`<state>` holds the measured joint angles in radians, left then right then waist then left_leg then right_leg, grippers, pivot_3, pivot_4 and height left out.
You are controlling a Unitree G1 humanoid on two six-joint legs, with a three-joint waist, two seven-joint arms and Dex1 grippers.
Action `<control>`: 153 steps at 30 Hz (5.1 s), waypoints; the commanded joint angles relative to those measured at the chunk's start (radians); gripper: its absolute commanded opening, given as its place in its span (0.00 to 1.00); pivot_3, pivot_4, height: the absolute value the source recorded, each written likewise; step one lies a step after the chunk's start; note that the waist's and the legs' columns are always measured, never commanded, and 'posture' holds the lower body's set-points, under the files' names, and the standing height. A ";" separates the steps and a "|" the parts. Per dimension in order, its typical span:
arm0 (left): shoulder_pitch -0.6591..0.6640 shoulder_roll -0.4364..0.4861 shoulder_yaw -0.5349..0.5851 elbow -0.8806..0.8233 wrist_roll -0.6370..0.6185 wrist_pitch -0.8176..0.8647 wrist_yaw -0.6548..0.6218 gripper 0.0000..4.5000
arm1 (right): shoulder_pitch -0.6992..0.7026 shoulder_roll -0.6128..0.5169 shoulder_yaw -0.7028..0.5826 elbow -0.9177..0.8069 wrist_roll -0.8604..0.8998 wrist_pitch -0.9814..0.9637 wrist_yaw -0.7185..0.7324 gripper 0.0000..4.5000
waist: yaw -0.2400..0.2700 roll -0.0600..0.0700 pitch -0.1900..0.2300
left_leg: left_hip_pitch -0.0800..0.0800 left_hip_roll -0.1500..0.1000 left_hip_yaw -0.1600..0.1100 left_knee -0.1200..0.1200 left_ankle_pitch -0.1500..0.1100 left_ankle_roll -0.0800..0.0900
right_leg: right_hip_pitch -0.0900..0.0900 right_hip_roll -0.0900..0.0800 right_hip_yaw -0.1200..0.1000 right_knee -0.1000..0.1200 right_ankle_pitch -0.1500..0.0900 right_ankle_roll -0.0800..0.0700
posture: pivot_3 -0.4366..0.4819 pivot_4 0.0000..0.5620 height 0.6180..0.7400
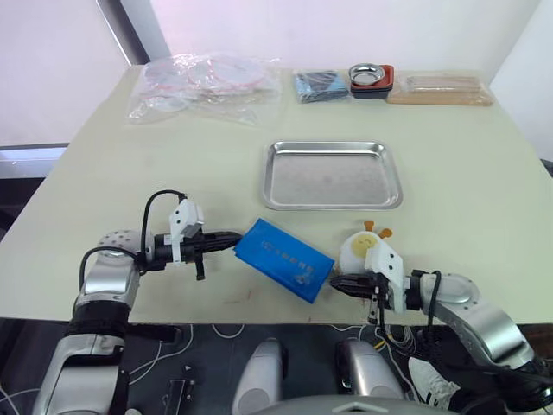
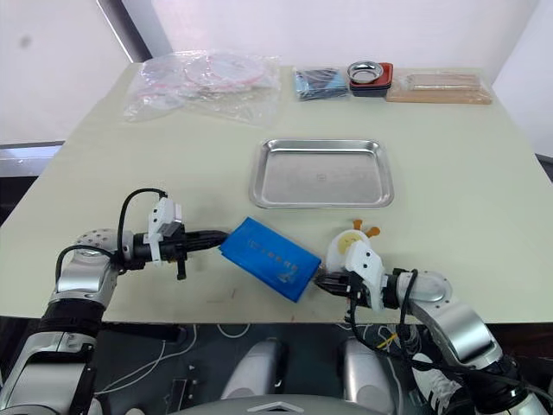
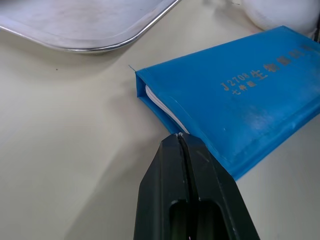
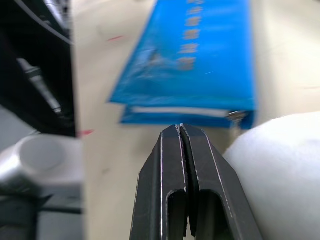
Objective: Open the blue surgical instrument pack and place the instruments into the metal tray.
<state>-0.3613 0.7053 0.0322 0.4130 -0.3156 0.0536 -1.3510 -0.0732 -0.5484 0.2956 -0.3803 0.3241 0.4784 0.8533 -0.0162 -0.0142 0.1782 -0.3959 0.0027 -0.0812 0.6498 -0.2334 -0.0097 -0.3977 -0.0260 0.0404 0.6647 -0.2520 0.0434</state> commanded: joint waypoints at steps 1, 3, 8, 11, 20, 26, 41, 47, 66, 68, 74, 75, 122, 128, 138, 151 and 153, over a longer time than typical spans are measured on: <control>-0.030 -0.015 -0.010 0.020 0.011 -0.033 -0.008 0.00 | -0.018 0.022 0.008 0.012 -0.023 -0.018 -0.023 0.01 | 0.000 0.000 0.000 | 0.000 0.000 0.000 0.000 0.000 0.000 | 0.000 0.000 0.000 0.000 0.000 0.000 | 0.48 0.27 1.00; -0.036 -0.020 -0.022 0.026 0.019 -0.047 -0.019 0.00 | -0.026 0.035 0.015 0.028 -0.038 -0.053 -0.024 0.01 | 0.000 0.000 0.000 | 0.000 0.000 0.000 0.000 0.000 0.000 | 0.000 0.000 0.000 0.000 0.000 -0.001 | 0.48 0.27 1.00; -0.030 -0.042 -0.037 -0.003 0.011 -0.035 -0.026 0.00 | -0.039 0.078 -0.010 0.051 -0.039 -0.064 -0.052 0.01 | -0.001 0.000 0.000 | 0.000 0.000 0.000 0.000 0.000 0.000 | 0.000 0.000 0.000 0.000 0.001 -0.001 | 0.48 0.27 1.00; -0.010 -0.051 -0.050 -0.043 0.002 -0.016 -0.031 0.00 | -0.037 0.059 -0.029 0.076 -0.053 -0.087 -0.043 0.01 | -0.001 0.000 0.000 | 0.000 0.000 0.000 0.000 0.000 0.000 | 0.000 0.001 0.000 0.000 0.001 -0.001 | 0.48 0.27 1.00; 0.049 -0.140 -0.104 -0.152 0.007 0.029 0.004 0.00 | -0.073 0.024 -0.142 0.182 -0.071 -0.182 -0.057 0.01 | 0.006 0.000 0.000 | 0.000 0.000 0.001 0.003 0.000 0.000 | 0.001 -0.001 0.002 0.000 0.003 0.002 | 0.48 0.27 1.00; 0.013 -0.217 -0.134 -0.117 0.027 0.013 0.023 0.00 | -0.051 -0.026 -0.200 0.197 -0.053 -0.224 -0.003 0.01 | 0.006 0.001 -0.001 | 0.000 -0.001 0.001 0.003 0.000 0.000 | 0.001 -0.001 0.002 0.000 0.003 0.002 | 0.48 0.27 1.00; 0.029 -0.118 -0.090 -0.063 0.007 -0.002 -0.030 0.00 | -0.024 -0.025 -0.219 0.206 -0.047 -0.227 0.019 0.01 | -0.015 0.002 -0.001 | 0.001 0.001 0.001 0.003 0.000 0.000 | 0.001 0.003 0.003 0.000 0.003 0.002 | 0.48 0.27 1.00; 0.058 -0.100 -0.078 -0.092 -0.002 -0.006 -0.012 0.00 | -0.056 0.015 -0.169 0.213 -0.057 -0.229 0.017 0.01 | -0.025 0.002 -0.001 | 0.002 0.002 0.002 0.002 0.000 0.000 | 0.001 0.004 0.003 0.000 0.003 0.002 | 0.48 0.27 1.00; 0.068 -0.059 -0.038 -0.109 -0.015 -0.001 -0.002 0.00 | -0.051 0.015 -0.195 0.212 -0.054 -0.240 0.034 0.01 | -0.023 0.002 -0.001 | 0.001 0.003 0.002 0.001 0.000 0.000 | 0.000 0.005 0.004 0.000 0.003 0.002 | 0.48 0.27 1.00; 0.066 -0.041 -0.021 -0.112 -0.030 0.019 0.000 0.00 | -0.026 -0.013 -0.225 0.194 -0.032 -0.245 0.053 0.01 | -0.023 0.002 0.000 | 0.001 0.003 0.002 0.001 0.000 0.000 | 0.000 0.005 0.004 0.000 0.003 0.002 | 0.48 0.27 1.00; 0.105 0.044 0.060 -0.176 -0.113 0.081 -0.058 0.06 | 0.036 -0.093 -0.320 0.166 0.055 -0.238 0.128 0.06 | -0.022 0.001 0.000 | 0.000 0.004 0.002 0.001 0.000 0.000 | 0.000 0.004 0.004 -0.001 0.003 0.002 | 0.48 0.27 1.00; 0.113 0.062 0.068 -0.190 -0.127 0.085 -0.078 0.11 | 0.043 -0.100 -0.331 0.167 0.059 -0.252 0.136 0.12 | -0.023 0.001 0.000 | 0.000 0.004 0.002 0.001 0.000 0.000 | 0.000 0.004 0.004 -0.001 0.003 0.002 | 0.48 0.27 1.00; 0.217 0.221 0.187 -0.657 -0.382 0.212 -0.157 1.00 | -0.288 0.018 0.002 0.811 -0.221 -1.408 0.233 0.01 | -0.024 0.002 0.002 | 0.003 0.005 0.006 0.000 0.000 0.000 | 0.000 0.006 0.008 -0.001 0.005 -0.003 | 0.48 0.27 1.00; 0.221 0.210 0.188 -0.643 -0.367 0.185 -0.151 1.00 | -0.247 -0.037 -0.002 0.631 -0.004 -1.096 0.344 0.01 | -0.021 0.002 0.002 | 0.003 0.005 0.006 0.000 0.000 0.000 | 0.000 0.006 0.008 -0.001 0.005 -0.003 | 0.48 0.27 1.00; 0.209 0.202 0.207 -0.661 -0.422 0.225 -0.117 1.00 | -0.192 -0.160 -0.060 0.272 0.324 -0.473 0.399 0.01 | -0.020 0.002 0.003 | 0.002 0.006 0.005 0.000 0.000 0.000 | 0.000 0.006 0.007 -0.001 0.005 -0.002 | 0.48 0.27 1.00; 0.190 0.208 0.155 -0.613 -0.367 0.185 -0.189 1.00 | -0.317 -0.120 -0.040 0.312 0.263 -0.119 0.378 0.01 | -0.023 0.002 0.003 | 0.002 0.006 0.005 0.000 0.000 0.000 | -0.001 0.007 0.006 -0.002 0.003 0.001 | 0.48 0.27 1.00; 0.183 0.200 0.143 -0.600 -0.357 0.176 -0.191 1.00 | -0.333 -0.101 -0.039 0.333 0.245 -0.127 0.389 0.01 | -0.023 0.002 0.003 | 0.002 0.006 0.005 0.000 0.000 0.000 | -0.001 0.007 0.006 -0.002 0.003 0.001 | 0.48 0.27 1.00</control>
<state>-0.1634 0.9048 0.1807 -0.1824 -0.6826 0.2477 -1.5245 -0.3989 -0.6594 0.2495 -0.0493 0.5903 0.3517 1.2360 -0.0392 -0.0121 0.1807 -0.3940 0.0089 -0.0759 0.6498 -0.2333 -0.0096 -0.3983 -0.0187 0.0468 0.6630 -0.2492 0.0446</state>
